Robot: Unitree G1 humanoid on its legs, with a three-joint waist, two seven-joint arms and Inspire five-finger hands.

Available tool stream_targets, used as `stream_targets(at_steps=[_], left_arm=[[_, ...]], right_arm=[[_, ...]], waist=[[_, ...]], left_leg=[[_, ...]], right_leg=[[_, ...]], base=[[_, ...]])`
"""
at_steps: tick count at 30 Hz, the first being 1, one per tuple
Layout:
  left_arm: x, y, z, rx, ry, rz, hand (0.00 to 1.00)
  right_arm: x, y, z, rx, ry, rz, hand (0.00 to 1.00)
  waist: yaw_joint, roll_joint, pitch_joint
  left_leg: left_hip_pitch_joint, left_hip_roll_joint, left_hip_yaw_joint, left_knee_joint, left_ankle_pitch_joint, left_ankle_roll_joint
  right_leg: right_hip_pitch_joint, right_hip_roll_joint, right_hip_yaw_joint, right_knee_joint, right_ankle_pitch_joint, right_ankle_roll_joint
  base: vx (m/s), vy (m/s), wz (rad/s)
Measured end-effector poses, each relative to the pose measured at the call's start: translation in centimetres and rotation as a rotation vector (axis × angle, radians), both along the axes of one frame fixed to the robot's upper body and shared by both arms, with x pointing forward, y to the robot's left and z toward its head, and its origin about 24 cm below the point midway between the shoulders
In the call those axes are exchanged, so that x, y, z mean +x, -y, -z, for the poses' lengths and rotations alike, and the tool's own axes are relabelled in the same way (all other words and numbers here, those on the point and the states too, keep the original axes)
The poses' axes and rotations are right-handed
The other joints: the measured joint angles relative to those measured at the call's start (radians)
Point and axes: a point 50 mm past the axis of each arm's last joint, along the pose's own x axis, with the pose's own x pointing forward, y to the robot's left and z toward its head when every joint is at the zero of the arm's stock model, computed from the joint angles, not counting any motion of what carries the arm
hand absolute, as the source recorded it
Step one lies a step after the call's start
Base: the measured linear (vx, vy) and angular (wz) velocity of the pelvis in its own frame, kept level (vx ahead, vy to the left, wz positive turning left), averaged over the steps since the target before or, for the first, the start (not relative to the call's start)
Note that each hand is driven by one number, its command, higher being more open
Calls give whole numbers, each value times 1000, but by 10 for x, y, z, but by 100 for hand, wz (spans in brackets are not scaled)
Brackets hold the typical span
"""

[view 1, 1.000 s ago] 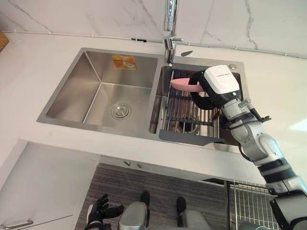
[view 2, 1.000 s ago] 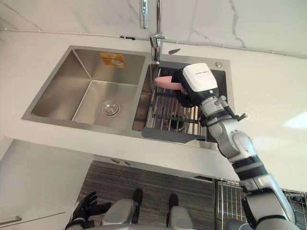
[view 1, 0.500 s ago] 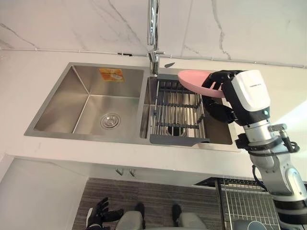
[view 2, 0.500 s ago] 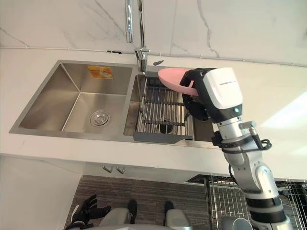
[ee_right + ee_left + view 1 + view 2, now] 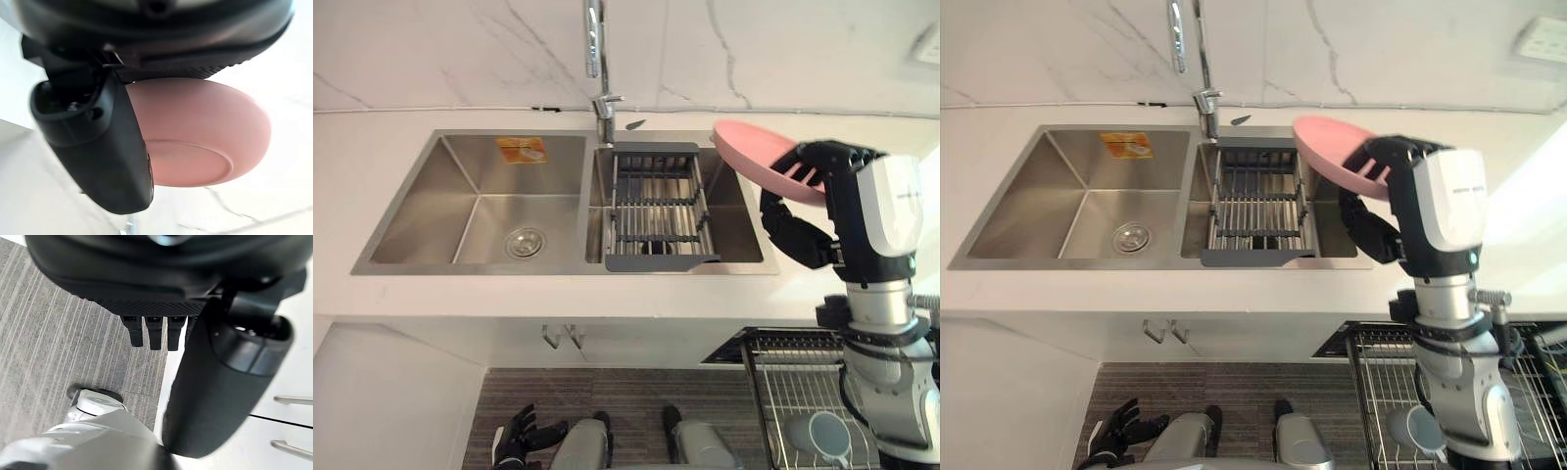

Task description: Walk over to the sink, pick up the cup, carry it to the dishwasher, place the cup inside the dishwasher, then close the dishwasher door

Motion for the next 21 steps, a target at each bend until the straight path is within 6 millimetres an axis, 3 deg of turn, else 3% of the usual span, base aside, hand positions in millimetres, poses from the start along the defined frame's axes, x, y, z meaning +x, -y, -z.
stream_targets(at_steps=[2,3,4,6,8,10,11,14,18,21], left_arm=[[1,-2,-1,6,3,-6,90],[2,-5,-2,12,7,-13,90],[3,-8,-2,18,14,-25,90],[5,-16,-5,33,27,-56,90],[4,-23,-7,53,27,-61,90],[6,-31,-12,84,49,-61,90],[8,-31,-13,94,59,-68,90],[10,-28,-15,91,81,-68,90],[10,-27,-15,89,84,-65,90],[0,-25,-11,83,49,-74,90]], right_arm=[[0,2,3,29,-11,27,30],[2,4,7,39,-25,46,30],[3,6,11,46,-43,69,30],[3,8,15,43,-64,82,30],[1,7,17,22,-70,86,30],[1,6,18,6,-70,84,30],[1,7,20,-11,-76,95,30],[-6,26,41,-12,-188,184,30],[-17,47,53,-5,-255,295,30],[-27,59,54,-13,-269,356,30]], waist=[[-10,1,1],[-14,-3,4],[-13,1,7],[3,2,10],[3,-7,3],[11,-33,-14],[4,-27,-15],[0,-13,-36],[-13,-11,-45],[-29,-2,-53]], left_leg=[[-22,13,58,26,-13,20],[-23,23,87,29,-10,37],[-20,48,131,15,4,70],[4,85,194,-6,5,75],[24,87,224,-26,4,72],[24,82,265,-39,-9,61],[20,87,266,-42,-9,53],[44,108,262,-55,7,20],[71,113,255,-73,14,9],[88,111,246,-84,16,7]], right_leg=[[-12,2,37,-45,43,-14],[-14,-4,27,-66,49,-39],[-18,-15,-34,-69,34,-72],[-52,-41,-170,111,-5,-67],[-1,-67,-223,153,-47,-61],[61,-87,-225,56,-84,-46],[79,-83,-222,-3,-72,-23],[106,-55,-214,-49,-47,-26],[133,-38,-199,-81,-35,-34],[159,-40,-186,-107,-28,-32]], base=[[-70,176,-94],[-96,163,-79],[-100,149,-96],[-77,105,-97],[-43,74,-70],[-27,-33,-65],[-5,-99,-40],[33,-99,-19],[117,-71,-16],[93,-3,-14]])
